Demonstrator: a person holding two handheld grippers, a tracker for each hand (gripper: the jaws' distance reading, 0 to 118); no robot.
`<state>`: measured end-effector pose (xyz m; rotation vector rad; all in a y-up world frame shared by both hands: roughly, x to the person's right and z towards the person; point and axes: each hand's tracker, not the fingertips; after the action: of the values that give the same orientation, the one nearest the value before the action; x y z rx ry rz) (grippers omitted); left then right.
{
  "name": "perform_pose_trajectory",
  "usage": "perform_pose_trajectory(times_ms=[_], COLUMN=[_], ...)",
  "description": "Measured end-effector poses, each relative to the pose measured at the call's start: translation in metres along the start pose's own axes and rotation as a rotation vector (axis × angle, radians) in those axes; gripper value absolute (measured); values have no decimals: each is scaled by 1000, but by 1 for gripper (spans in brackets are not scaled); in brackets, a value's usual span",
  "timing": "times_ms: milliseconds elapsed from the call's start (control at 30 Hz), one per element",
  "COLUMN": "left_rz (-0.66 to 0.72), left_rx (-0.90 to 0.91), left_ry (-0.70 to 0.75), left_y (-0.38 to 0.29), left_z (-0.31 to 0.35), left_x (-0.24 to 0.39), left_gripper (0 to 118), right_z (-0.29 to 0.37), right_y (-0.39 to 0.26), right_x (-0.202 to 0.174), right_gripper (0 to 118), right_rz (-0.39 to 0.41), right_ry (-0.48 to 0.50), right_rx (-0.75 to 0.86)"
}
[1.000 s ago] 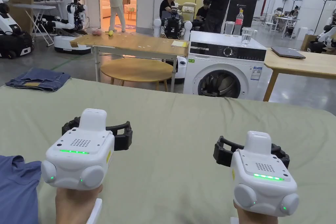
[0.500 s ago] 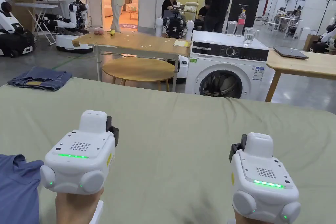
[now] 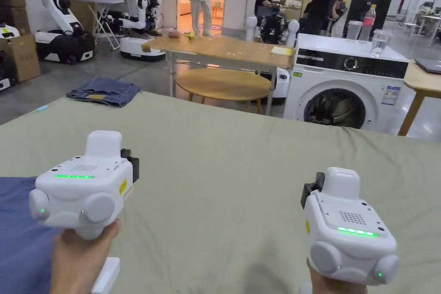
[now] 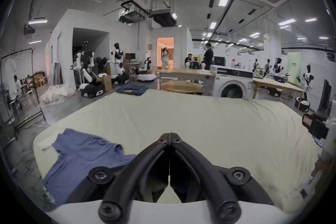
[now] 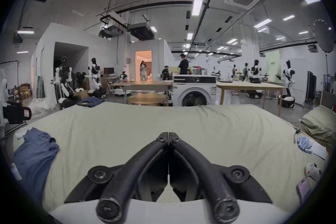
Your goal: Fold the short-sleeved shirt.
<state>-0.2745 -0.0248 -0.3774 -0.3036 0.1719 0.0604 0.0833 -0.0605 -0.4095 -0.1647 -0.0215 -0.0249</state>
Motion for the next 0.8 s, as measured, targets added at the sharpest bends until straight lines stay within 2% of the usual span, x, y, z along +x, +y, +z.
perform_pose_trajectory(times_ms=[133, 233, 400, 567, 600, 667, 733, 767, 800], left_rz=[25, 61, 88, 142, 154, 206, 236, 244, 237], left_rx=[-114, -178, -360, -568, -587, -631, -690, -720, -748], left_ry=[108, 127, 107, 75, 71, 42, 24, -2, -16], left_y=[-2, -6, -17, -36, -40, -49, -58, -63, -69], left_z=[5, 11, 5, -29, -36, -45, -59, -66, -69], left_x=[-58, -104, -156, -194, -198, -203, -205, -205, -200], left_gripper=[0, 0, 0, 2, 17, 36, 65, 73, 74], right_z=[-3, -6, -6, -9, -9, -12, -13, -15, -15], right_y=[-5, -8, -14, -20, -21, -25, -28, -30, -32], right_x=[-39, -64, -92, -100, -100, -99, -97, -95, -93], right_gripper=[0, 0, 0, 0, 0, 0, 0, 0, 0], right_rz=[36, 45, 59, 78, 83, 99, 115, 121, 126], right_ry=[77, 133, 188, 213, 213, 208, 204, 202, 199], right_rx=[-4, -19, -34, -58, -61, -69, -80, -87, -93])
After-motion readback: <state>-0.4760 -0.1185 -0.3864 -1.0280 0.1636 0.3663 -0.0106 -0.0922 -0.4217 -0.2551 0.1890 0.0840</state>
